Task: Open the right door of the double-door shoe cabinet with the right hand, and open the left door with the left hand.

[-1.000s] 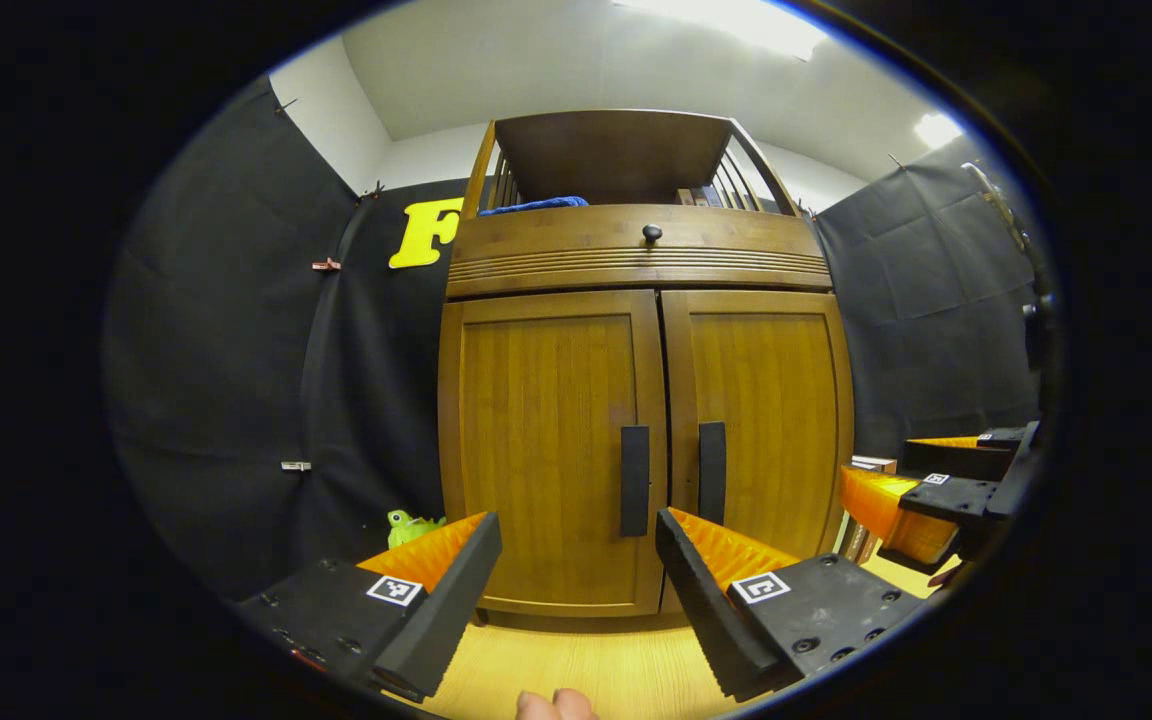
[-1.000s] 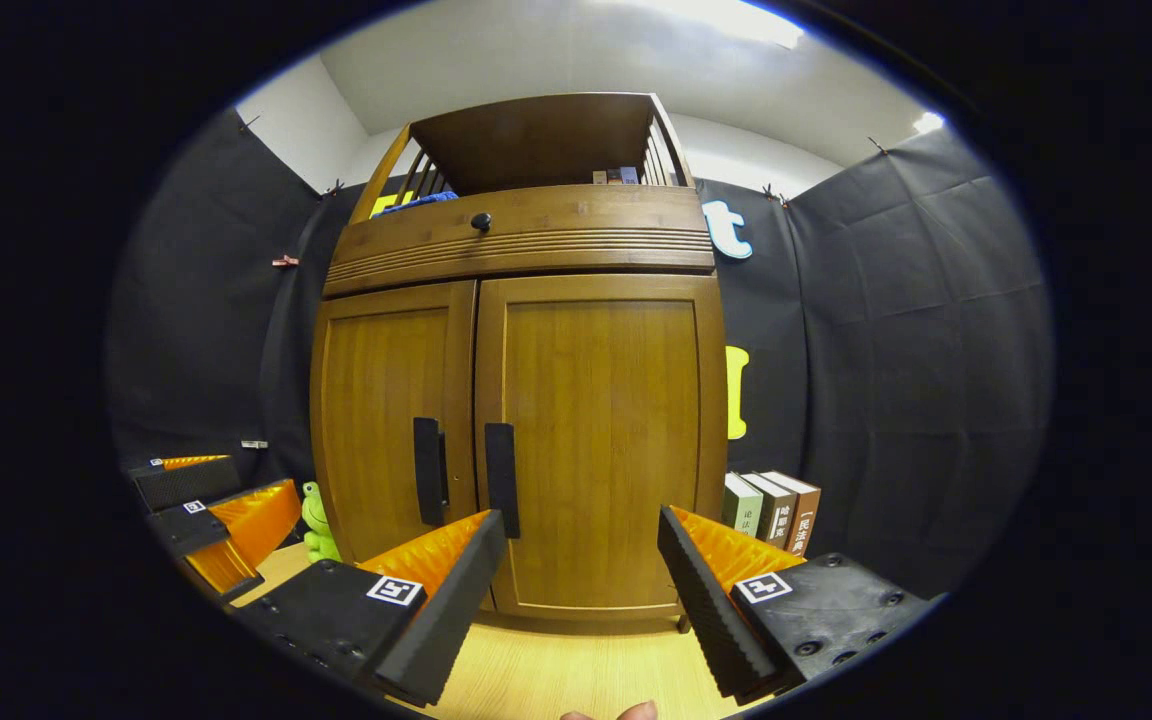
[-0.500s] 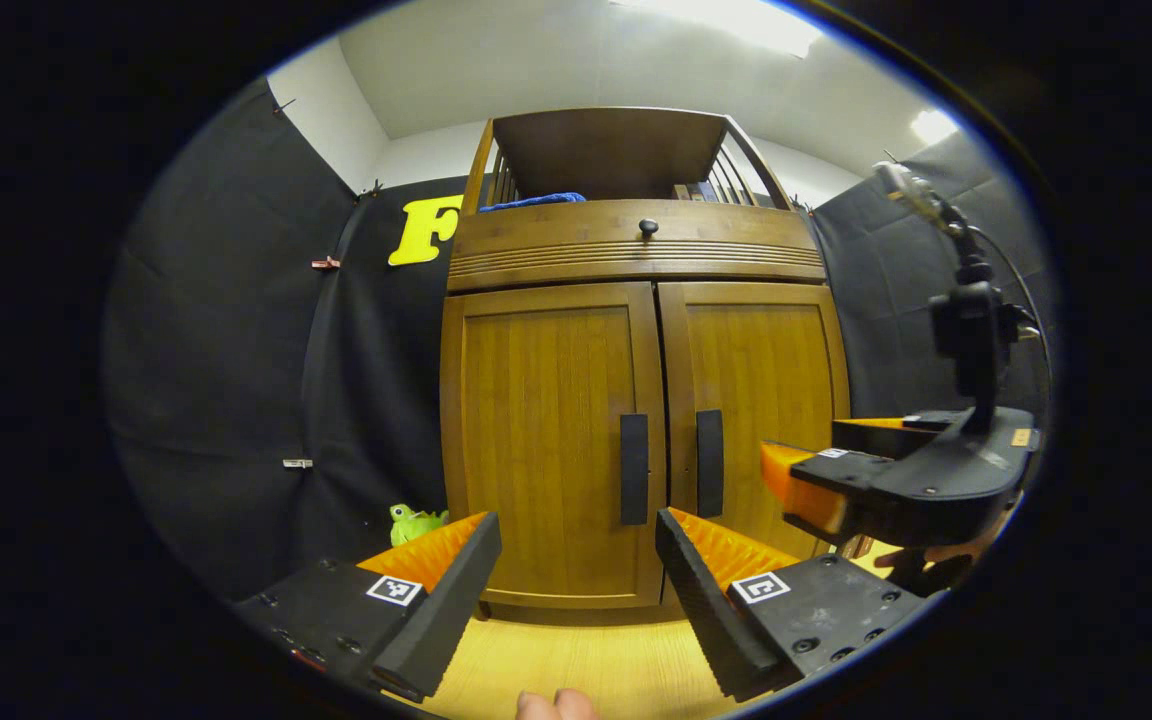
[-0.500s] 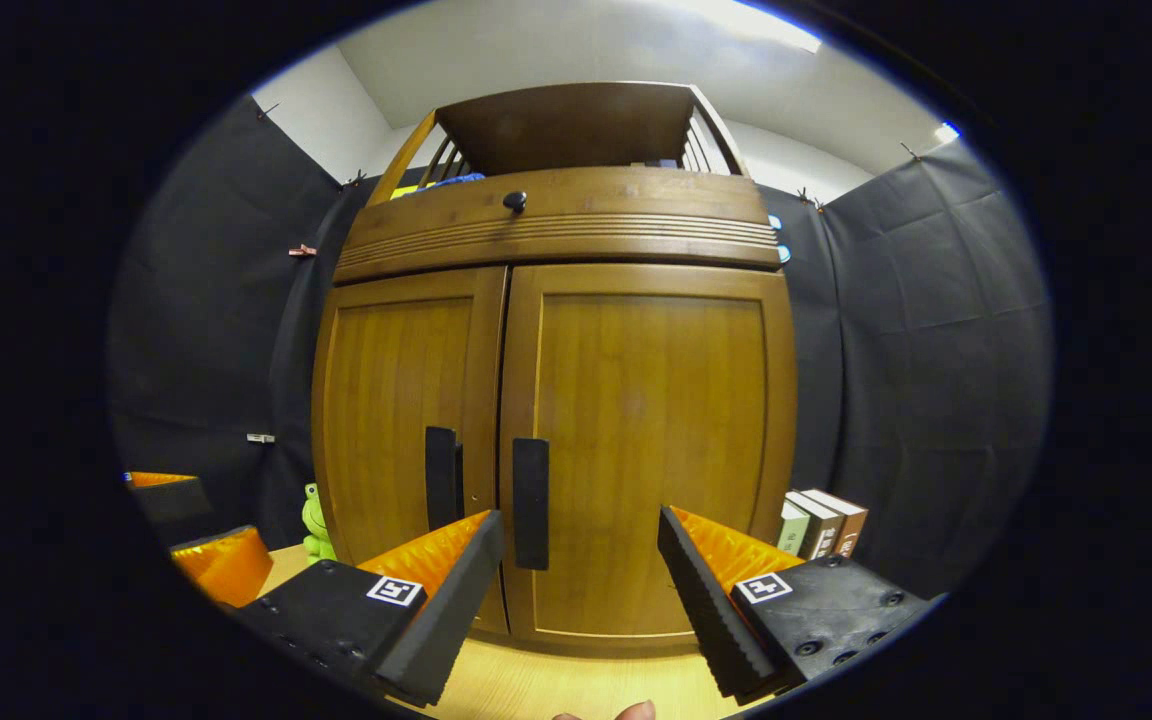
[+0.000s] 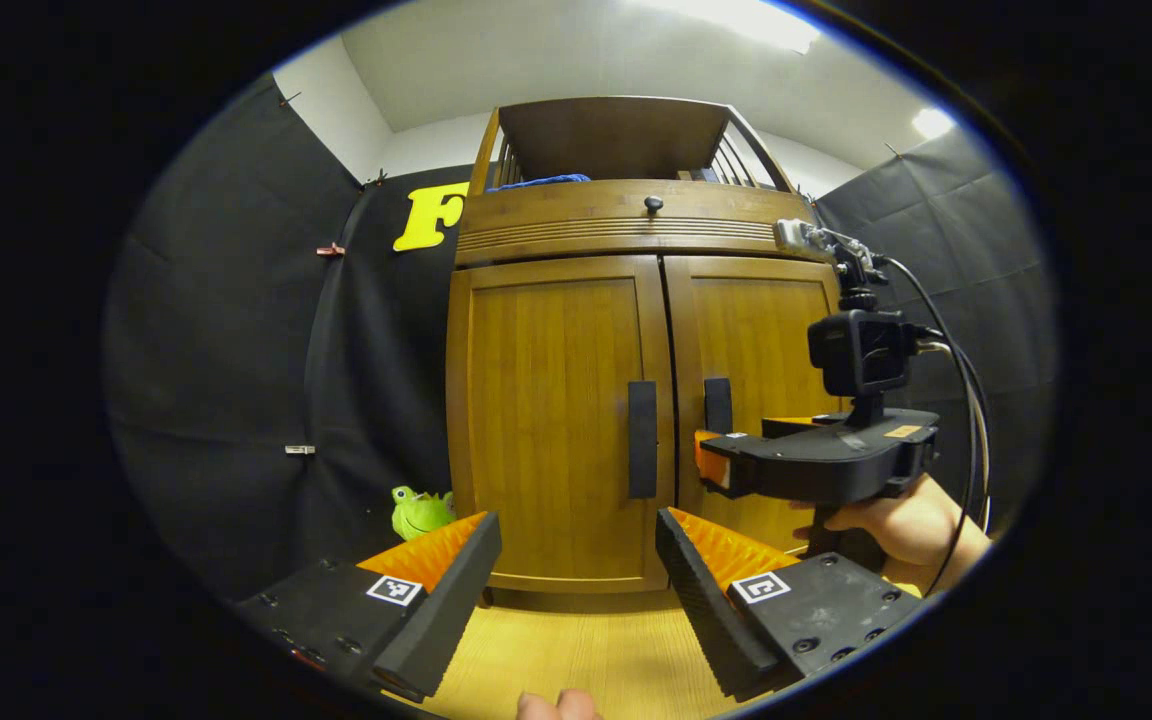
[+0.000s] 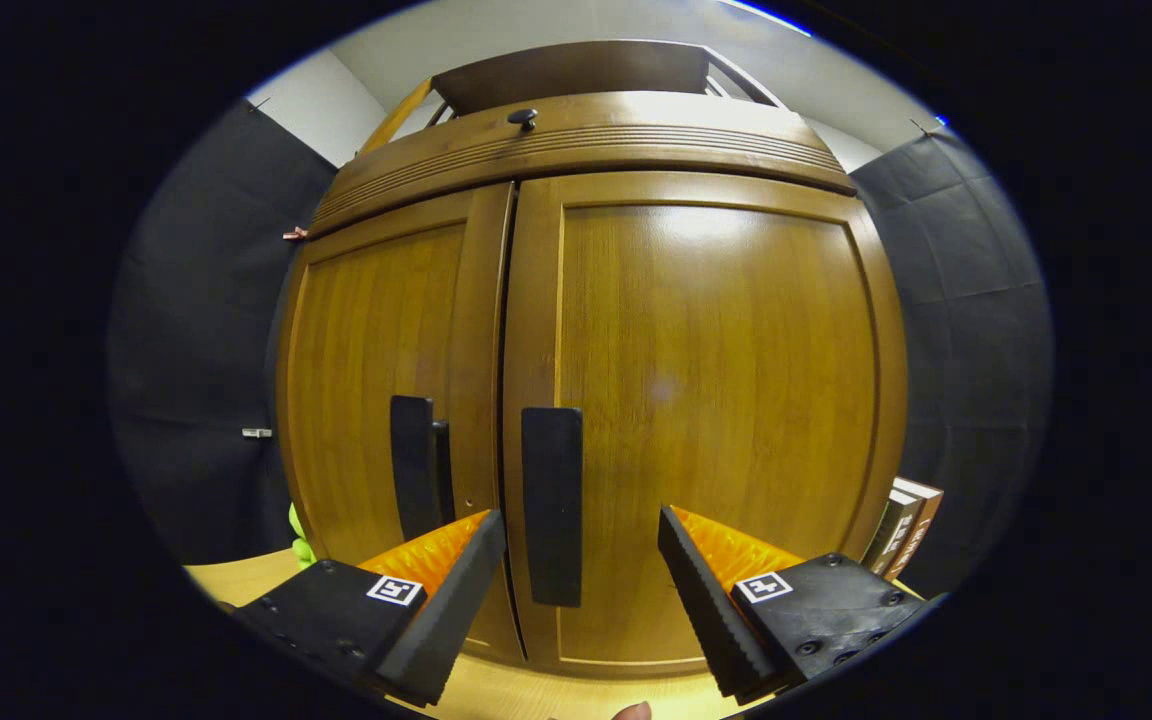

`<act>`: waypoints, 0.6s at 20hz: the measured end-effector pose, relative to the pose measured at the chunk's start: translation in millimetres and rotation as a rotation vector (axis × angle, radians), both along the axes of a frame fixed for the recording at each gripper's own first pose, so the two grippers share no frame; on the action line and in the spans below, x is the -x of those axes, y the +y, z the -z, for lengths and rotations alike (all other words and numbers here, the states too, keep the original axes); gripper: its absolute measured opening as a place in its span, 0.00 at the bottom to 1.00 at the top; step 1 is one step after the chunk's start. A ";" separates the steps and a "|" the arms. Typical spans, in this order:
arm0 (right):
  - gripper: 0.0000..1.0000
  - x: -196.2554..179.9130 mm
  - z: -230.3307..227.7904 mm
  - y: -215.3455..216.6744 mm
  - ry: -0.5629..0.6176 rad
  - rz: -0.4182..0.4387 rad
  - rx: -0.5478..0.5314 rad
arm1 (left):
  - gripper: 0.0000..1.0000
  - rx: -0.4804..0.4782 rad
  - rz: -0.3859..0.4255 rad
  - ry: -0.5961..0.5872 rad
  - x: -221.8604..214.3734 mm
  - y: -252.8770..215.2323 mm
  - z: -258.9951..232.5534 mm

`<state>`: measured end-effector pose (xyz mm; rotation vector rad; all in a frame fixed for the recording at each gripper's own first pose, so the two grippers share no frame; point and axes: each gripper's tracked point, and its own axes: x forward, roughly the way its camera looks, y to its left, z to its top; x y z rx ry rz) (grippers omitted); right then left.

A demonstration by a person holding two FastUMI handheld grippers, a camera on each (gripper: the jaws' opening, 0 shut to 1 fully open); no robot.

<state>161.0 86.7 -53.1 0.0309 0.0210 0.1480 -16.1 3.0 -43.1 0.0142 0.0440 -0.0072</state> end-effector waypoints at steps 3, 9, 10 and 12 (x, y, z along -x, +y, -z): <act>0.97 -18.5 9.4 6.8 0.020 0.000 0.000 | 0.97 0.001 -0.016 0.004 -0.2 2.1 1.3; 0.50 -22.7 3.2 19.8 -0.010 -0.004 -0.001 | 0.96 0.006 -0.022 0.001 0.1 3.8 0.7; 0.40 -21.7 4.6 18.6 -0.004 0.000 0.011 | 0.96 0.003 -0.027 0.002 0.6 4.9 -0.2; 0.32 -21.7 4.2 19.5 -0.001 -0.010 0.015 | 0.96 0.003 -0.028 0.004 1.2 5.1 -1.0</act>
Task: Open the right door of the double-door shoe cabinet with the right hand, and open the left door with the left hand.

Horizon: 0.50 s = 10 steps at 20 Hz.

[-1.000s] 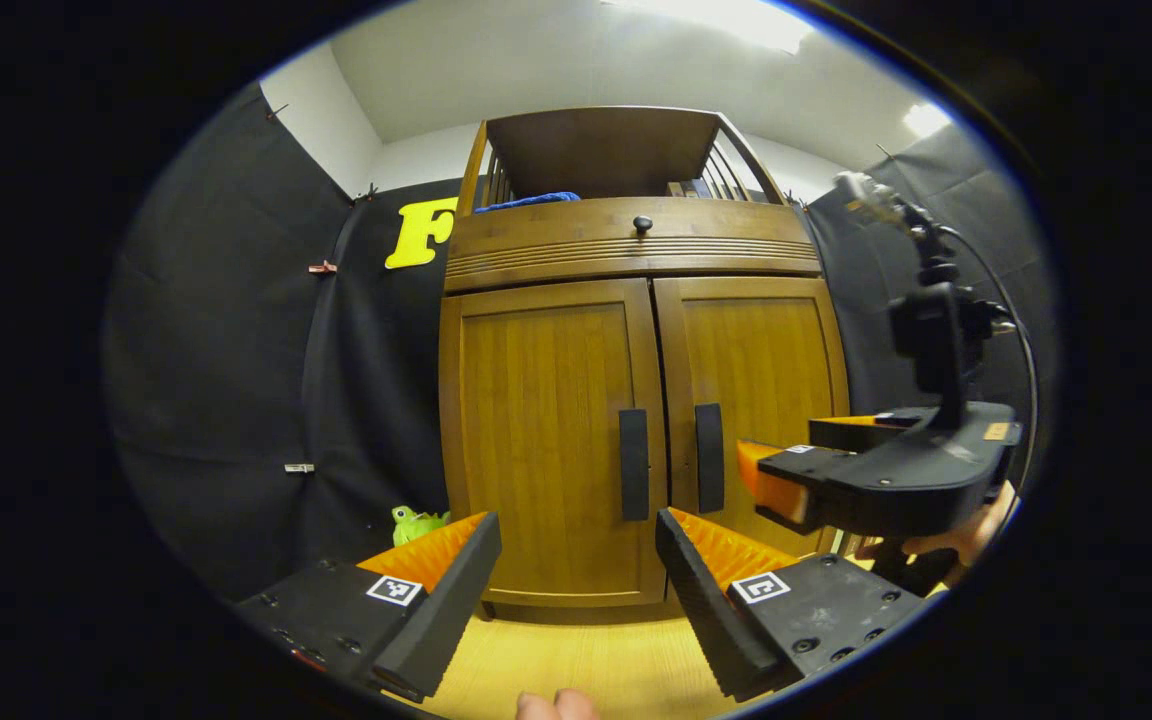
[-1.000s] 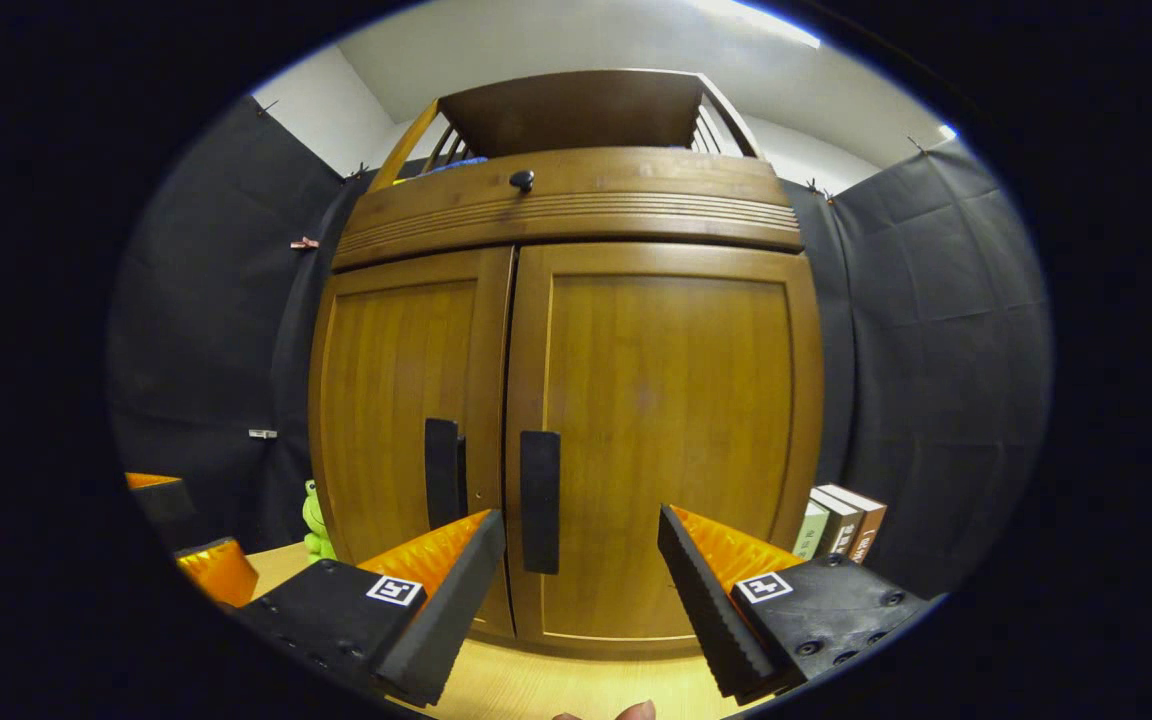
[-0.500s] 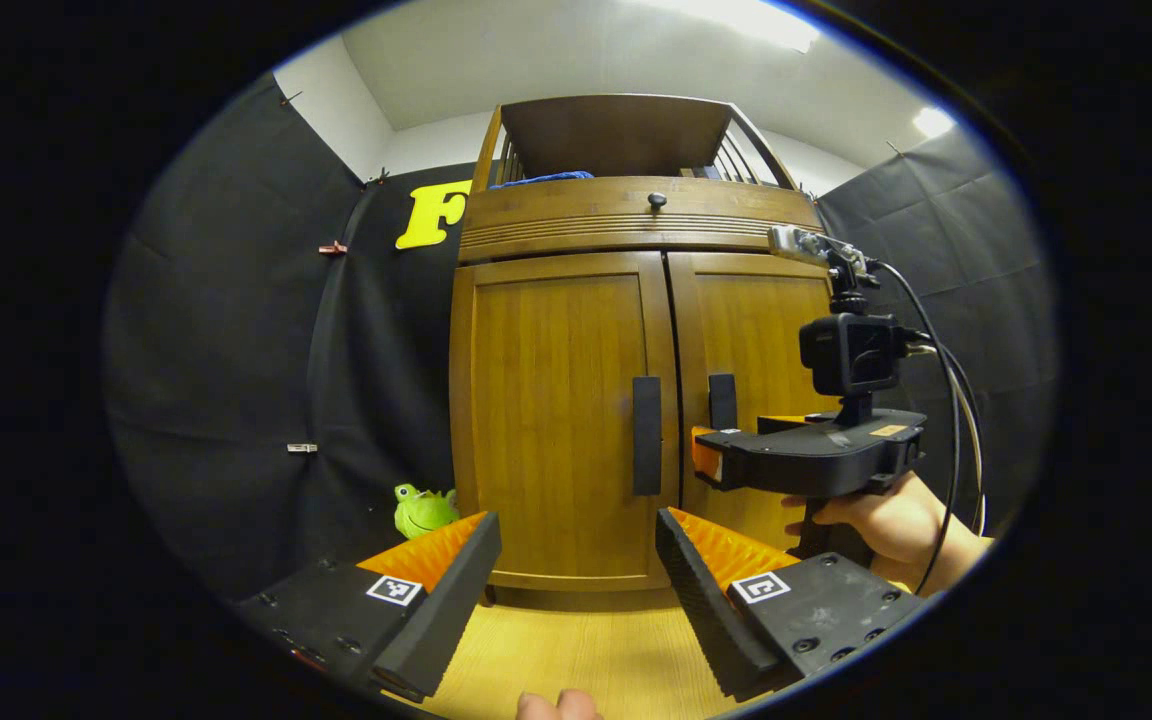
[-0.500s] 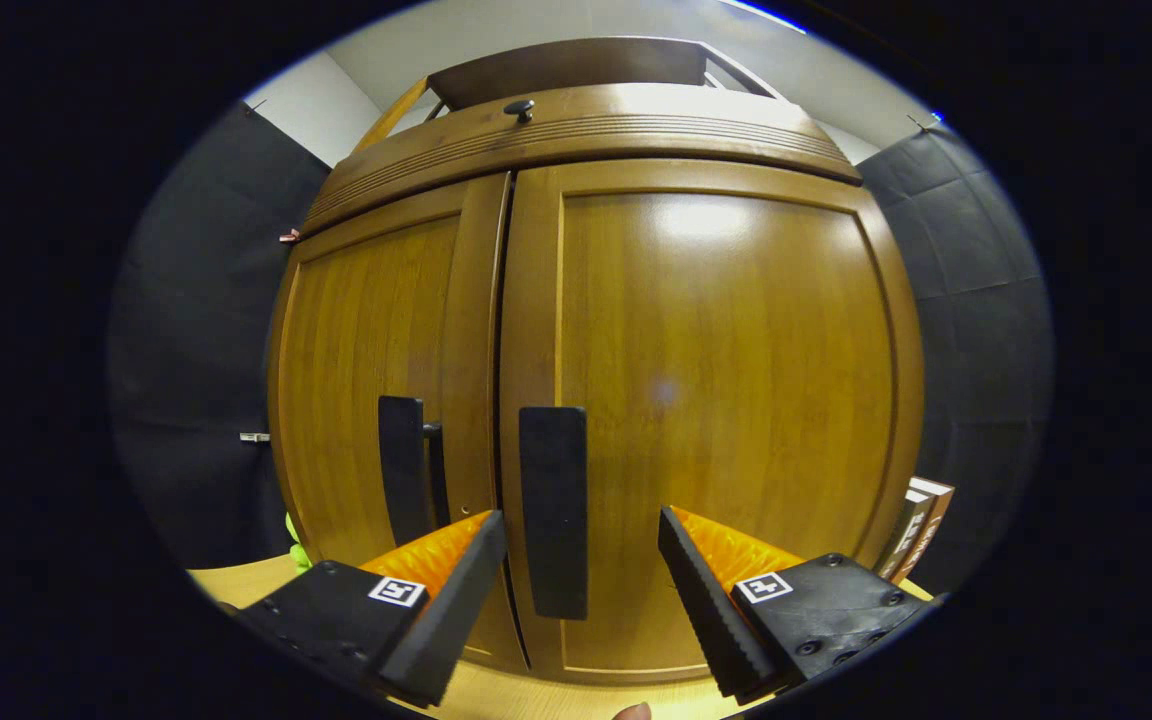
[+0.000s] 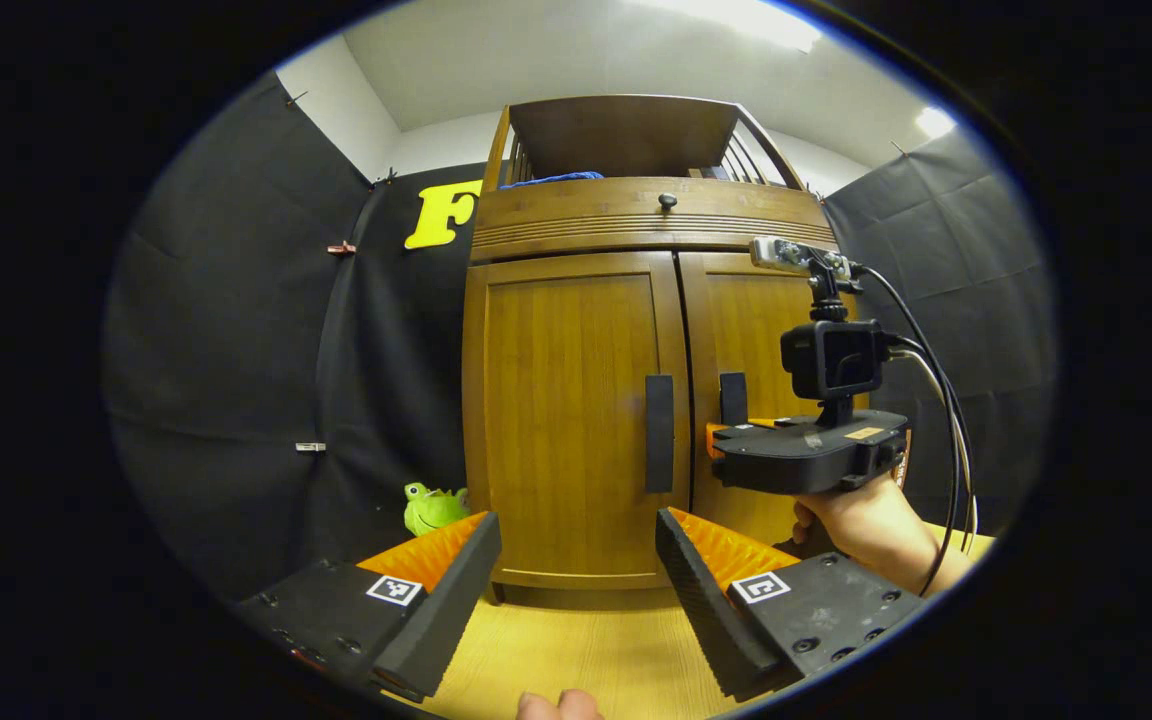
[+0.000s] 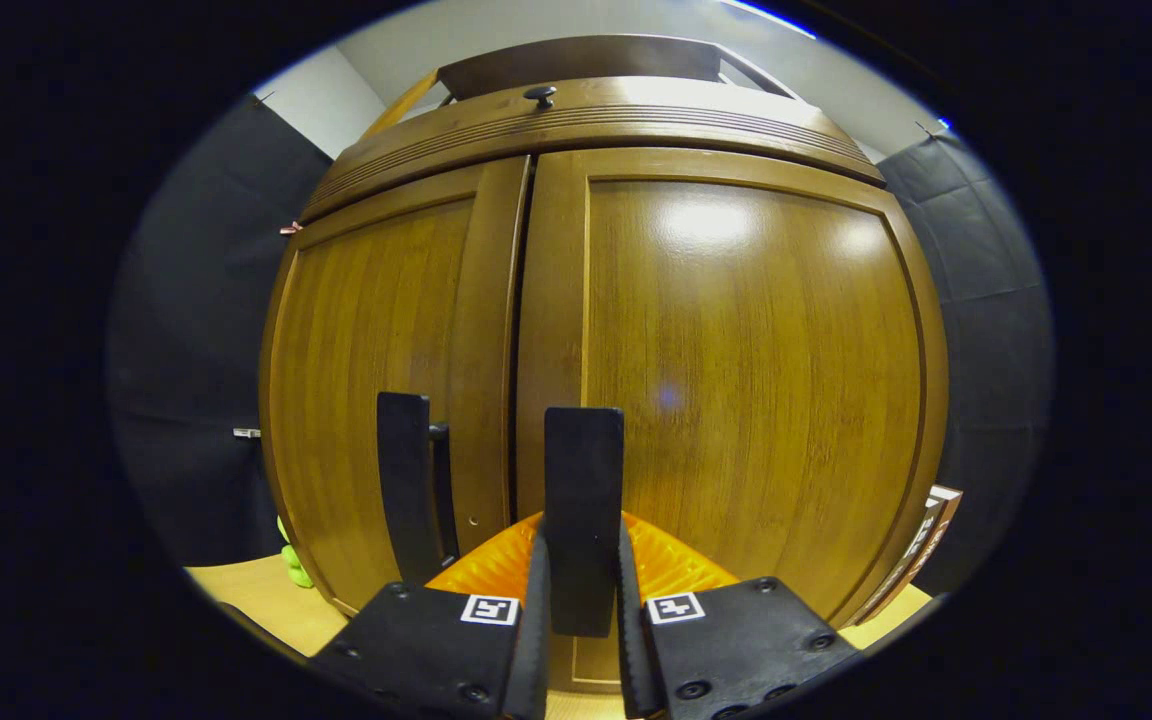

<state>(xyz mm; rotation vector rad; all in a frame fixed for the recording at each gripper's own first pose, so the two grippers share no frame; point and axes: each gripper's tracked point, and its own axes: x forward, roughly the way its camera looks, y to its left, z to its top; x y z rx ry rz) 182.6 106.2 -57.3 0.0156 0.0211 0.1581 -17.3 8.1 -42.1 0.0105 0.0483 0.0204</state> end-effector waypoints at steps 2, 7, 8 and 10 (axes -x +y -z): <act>0.25 3.5 0.8 -0.3 0.015 -0.025 -0.019 | 0.96 0.004 -0.001 -0.001 0.4 -0.4 -1.9; 0.25 30.4 -2.1 -3.1 0.032 -0.064 -0.027 | 0.97 0.015 -0.034 0.006 5.6 1.1 -8.4; 0.22 40.0 -2.1 -5.3 0.034 -0.080 -0.041 | 0.97 0.015 -0.043 0.001 6.9 2.4 -13.5; 0.25 56.2 -6.3 -9.8 0.033 -0.106 -0.043 | 0.97 0.024 -0.057 -0.005 13.0 3.5 -16.9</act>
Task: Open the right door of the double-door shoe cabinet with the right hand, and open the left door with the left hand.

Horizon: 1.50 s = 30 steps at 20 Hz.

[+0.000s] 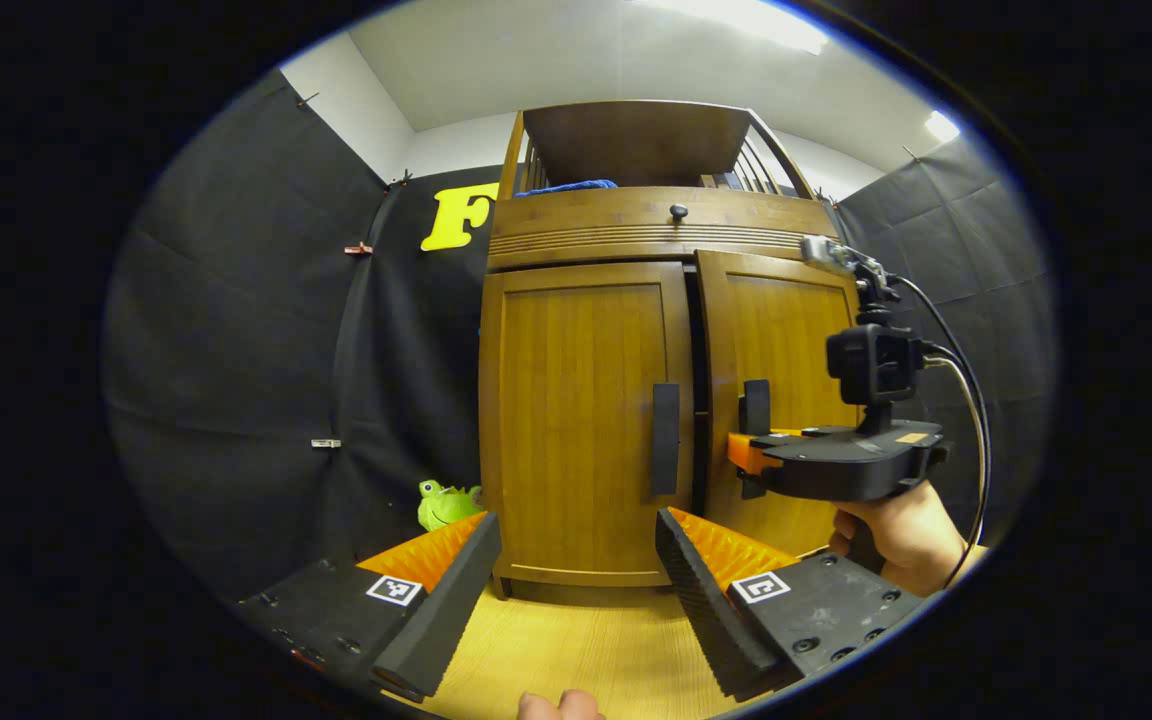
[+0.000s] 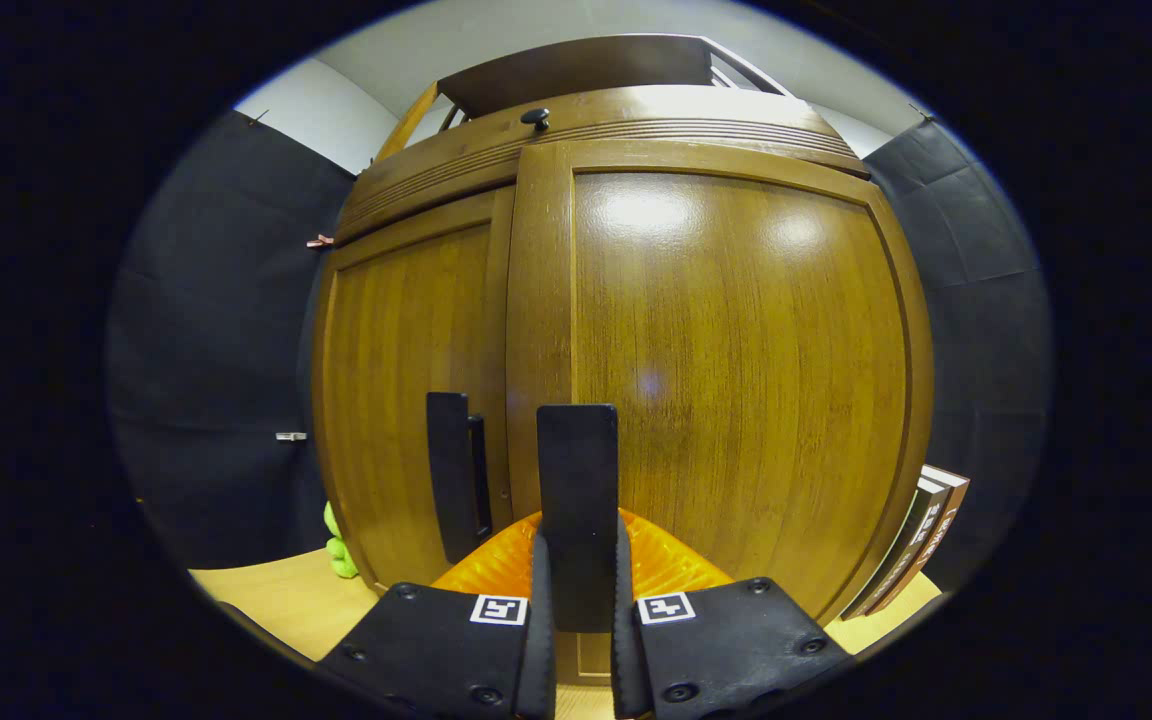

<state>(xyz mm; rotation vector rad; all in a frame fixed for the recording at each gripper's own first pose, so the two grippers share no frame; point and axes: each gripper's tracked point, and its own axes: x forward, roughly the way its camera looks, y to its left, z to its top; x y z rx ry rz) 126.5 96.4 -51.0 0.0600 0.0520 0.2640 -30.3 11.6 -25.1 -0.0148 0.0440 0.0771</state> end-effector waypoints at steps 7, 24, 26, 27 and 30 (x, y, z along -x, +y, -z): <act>0.25 67.8 -12.4 -34.6 0.007 -0.056 -0.031 | 0.96 -0.004 -0.038 -0.010 34.4 7.8 2.8; 0.24 160.6 -30.4 -173.8 0.005 0.116 -0.043 | 0.96 0.010 0.092 -0.035 25.3 -63.9 -5.1; 0.24 163.5 -31.4 -194.5 0.006 0.155 -0.034 | 0.96 0.021 0.106 -0.040 21.7 -72.0 -8.8; 0.19 164.1 -31.0 -203.9 0.006 0.175 -0.022 | 0.96 0.026 0.110 -0.046 21.6 -73.6 -10.8; 0.22 169.6 -30.4 -228.2 0.006 0.220 0.005 | 0.96 0.031 0.120 -0.058 16.7 -77.9 -14.1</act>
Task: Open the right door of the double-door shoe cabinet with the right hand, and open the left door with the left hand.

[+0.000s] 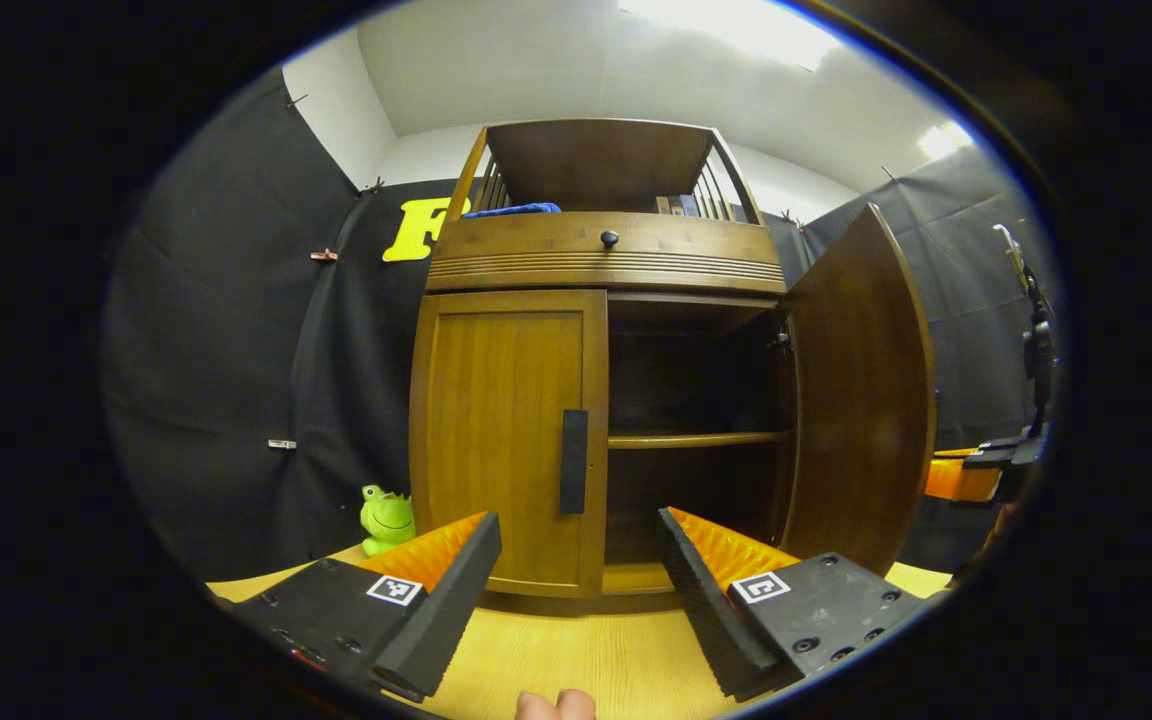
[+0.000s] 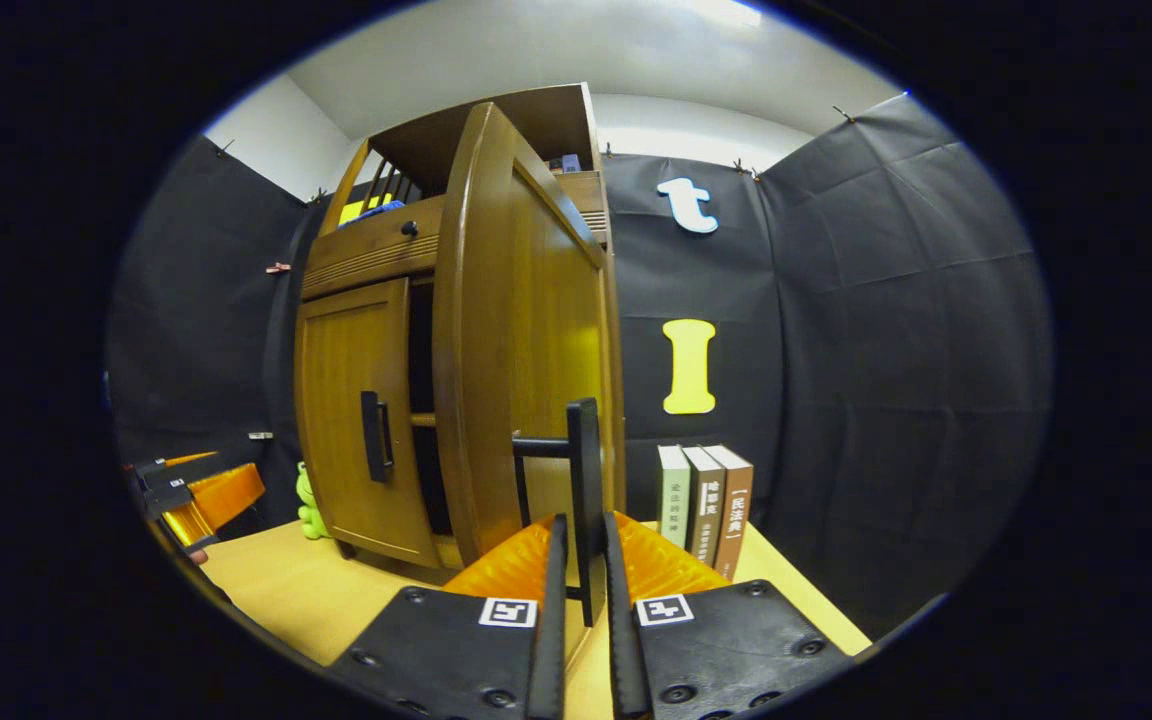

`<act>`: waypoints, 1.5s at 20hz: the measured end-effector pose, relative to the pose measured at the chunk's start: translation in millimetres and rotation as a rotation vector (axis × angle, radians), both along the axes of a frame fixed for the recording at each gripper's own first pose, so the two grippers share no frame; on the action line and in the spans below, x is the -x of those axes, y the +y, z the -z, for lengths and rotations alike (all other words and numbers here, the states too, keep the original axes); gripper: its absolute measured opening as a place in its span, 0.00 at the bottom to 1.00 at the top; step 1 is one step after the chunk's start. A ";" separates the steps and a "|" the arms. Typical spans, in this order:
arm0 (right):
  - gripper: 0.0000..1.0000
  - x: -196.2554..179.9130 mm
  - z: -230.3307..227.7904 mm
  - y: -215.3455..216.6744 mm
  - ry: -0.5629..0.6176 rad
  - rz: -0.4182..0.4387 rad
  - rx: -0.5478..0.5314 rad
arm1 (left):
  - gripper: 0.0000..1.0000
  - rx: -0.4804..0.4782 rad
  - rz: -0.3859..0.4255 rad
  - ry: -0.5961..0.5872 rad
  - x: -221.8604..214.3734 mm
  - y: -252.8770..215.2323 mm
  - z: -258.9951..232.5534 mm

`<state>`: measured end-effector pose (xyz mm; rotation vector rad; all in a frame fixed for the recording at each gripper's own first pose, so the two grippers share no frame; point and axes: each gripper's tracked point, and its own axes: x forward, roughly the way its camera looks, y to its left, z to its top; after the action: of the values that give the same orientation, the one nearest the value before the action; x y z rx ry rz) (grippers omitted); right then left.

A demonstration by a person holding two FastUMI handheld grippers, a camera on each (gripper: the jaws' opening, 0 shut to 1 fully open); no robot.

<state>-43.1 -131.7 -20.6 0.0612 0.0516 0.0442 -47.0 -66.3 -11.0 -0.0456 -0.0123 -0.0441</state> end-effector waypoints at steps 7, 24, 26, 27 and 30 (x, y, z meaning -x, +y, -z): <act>0.19 9.6 0.1 -40.8 0.014 0.059 0.022 | 0.97 0.022 0.029 0.017 -16.7 -12.0 1.6; 0.97 67.1 -52.8 -83.2 -0.102 0.272 -0.012 | 0.97 -0.015 0.072 0.007 -99.8 -8.2 -2.7; 0.92 76.3 -60.2 -70.8 -0.110 0.229 -0.043 | 0.96 -0.038 0.055 0.016 -121.7 -1.5 1.8; 0.97 81.5 -64.8 -65.3 -0.118 0.204 -0.043 | 0.96 -0.042 0.050 0.027 -131.8 0.2 5.3; 0.98 89.3 -72.7 -31.6 -0.137 0.126 -0.037 | 0.97 -0.047 0.052 0.045 -162.5 3.3 11.8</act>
<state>-132.4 -163.3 52.1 0.0983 -0.0905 -0.0761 115.5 -63.0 -22.8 0.0001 0.0347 -0.0959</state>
